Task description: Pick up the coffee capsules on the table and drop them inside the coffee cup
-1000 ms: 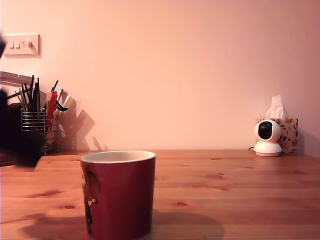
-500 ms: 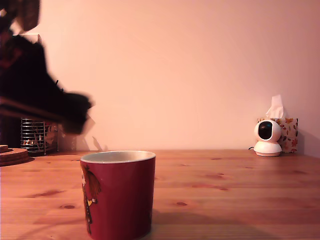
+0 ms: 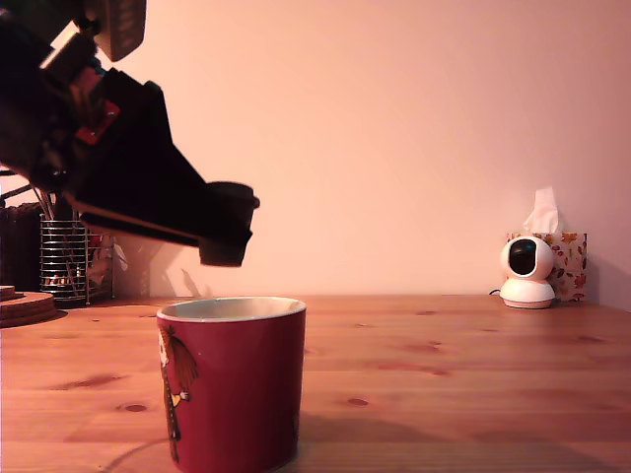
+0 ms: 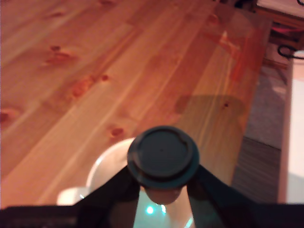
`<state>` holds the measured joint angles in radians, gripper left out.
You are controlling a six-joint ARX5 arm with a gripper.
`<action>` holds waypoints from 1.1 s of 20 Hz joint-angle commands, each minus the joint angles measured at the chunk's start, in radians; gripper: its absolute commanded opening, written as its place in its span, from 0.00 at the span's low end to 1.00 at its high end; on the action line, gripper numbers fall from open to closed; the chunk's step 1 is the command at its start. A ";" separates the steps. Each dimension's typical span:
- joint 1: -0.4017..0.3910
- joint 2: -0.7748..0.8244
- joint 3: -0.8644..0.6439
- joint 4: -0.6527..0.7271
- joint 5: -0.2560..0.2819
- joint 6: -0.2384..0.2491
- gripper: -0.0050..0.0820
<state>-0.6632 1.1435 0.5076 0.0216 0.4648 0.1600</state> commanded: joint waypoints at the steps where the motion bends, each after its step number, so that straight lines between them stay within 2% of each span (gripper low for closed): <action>1: -0.003 0.010 0.007 0.009 -0.002 -0.003 0.24; 11: -0.008 0.010 0.007 0.000 -0.002 -0.004 0.26; 12: -0.010 0.010 0.007 -0.004 -0.002 -0.004 0.28; 15: -0.014 0.010 0.007 -0.005 -0.002 -0.003 0.51; 16: -0.014 0.010 0.007 -0.006 -0.002 -0.003 0.55; 19: -0.014 0.010 0.007 -0.002 -0.002 -0.003 0.54; 22: -0.014 0.010 0.007 -0.006 -0.002 -0.003 0.43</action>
<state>-0.6739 1.1435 0.5076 0.0086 0.4625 0.1600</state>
